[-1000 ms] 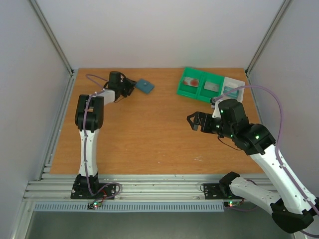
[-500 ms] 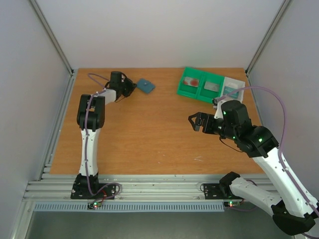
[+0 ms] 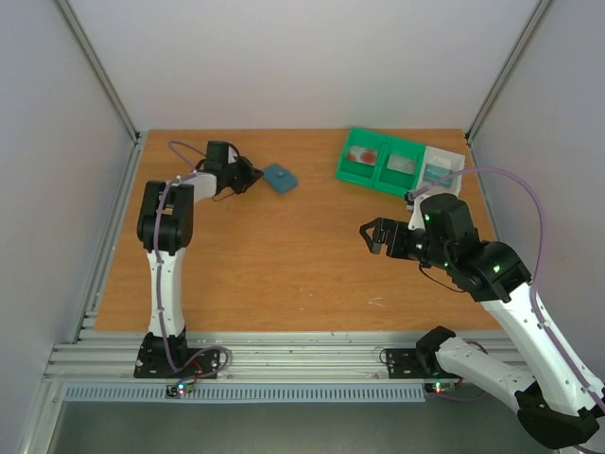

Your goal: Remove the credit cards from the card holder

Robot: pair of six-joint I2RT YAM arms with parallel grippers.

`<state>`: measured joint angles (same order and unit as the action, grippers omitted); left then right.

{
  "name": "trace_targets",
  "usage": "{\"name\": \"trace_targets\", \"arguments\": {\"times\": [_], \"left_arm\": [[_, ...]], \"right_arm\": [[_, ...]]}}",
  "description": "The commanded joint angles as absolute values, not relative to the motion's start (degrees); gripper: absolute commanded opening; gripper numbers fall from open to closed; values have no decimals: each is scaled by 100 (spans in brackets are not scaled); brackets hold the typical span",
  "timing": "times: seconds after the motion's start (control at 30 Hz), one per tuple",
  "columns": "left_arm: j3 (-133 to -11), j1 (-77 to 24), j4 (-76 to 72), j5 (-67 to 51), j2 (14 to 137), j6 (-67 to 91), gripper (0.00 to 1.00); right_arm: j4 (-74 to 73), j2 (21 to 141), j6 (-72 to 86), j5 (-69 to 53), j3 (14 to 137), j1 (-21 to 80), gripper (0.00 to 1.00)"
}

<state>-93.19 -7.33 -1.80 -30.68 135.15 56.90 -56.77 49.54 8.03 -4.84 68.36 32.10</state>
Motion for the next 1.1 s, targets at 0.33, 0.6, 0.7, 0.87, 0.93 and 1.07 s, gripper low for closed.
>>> {"name": "trace_targets", "arguments": {"times": [0.33,0.6,0.7,0.87,0.93,1.07], "left_arm": [[-6281,-1299,885,-4122,10837,4324,1],[-5063,-2147,714,-4238,9919,4359,0],[-4677,-2447,537,-4213,9708,4517,1],[-4053,-2629,80,-4140,9470,4814,14],[-3832,-2628,-287,-4182,9393,5019,19],[-3819,-2620,-181,-4319,9185,5102,32]], "right_arm": [[-6253,5388,707,-821,6600,3243,94],[-5828,5795,998,-1668,6226,3252,83],[-5637,5953,1121,-1867,6063,3261,78],[-5169,6303,1313,-2050,5786,3393,67],[-5010,6539,1337,-1999,5758,3544,66],[-4864,7174,1292,-1645,5804,3937,63]]}}
